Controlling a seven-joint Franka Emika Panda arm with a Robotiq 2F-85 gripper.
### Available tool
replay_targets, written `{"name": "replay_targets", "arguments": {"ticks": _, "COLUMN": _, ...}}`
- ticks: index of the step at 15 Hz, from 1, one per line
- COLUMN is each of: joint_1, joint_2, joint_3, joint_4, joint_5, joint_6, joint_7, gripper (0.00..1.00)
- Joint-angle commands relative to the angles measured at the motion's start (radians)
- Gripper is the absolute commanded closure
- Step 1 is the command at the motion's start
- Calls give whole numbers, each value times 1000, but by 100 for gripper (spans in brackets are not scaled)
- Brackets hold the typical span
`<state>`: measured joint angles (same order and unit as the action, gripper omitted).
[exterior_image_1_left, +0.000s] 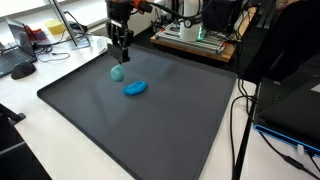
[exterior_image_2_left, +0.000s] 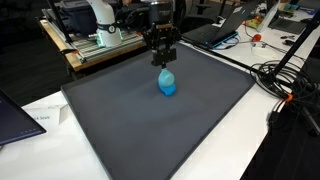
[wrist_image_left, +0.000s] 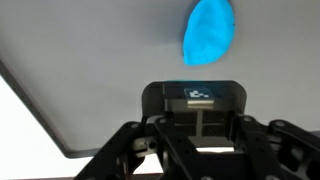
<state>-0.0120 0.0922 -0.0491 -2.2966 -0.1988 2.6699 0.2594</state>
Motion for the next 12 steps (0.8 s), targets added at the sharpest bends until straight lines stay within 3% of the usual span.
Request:
{"name": "replay_targets", "arguments": {"ticks": 1, "joint_1": 39, "joint_2": -44, "joint_3": -12, "joint_4": -23, "joint_5": -148, "joint_6": -22, "joint_7": 172, "gripper": 78}}
{"name": "replay_targets", "arguments": {"ticks": 5, "joint_1": 68, "joint_2": -49, "joint_3": 8, "joint_4": 0, "joint_5": -223, "joint_6": -89, "joint_7": 262, "gripper": 78}}
{"name": "replay_targets", "arguments": {"ticks": 12, "joint_1": 103, "joint_2": -23, "joint_3": 55, "joint_4": 101, "joint_5": -243, "joint_6": -277, "joint_7": 277, "gripper": 78}}
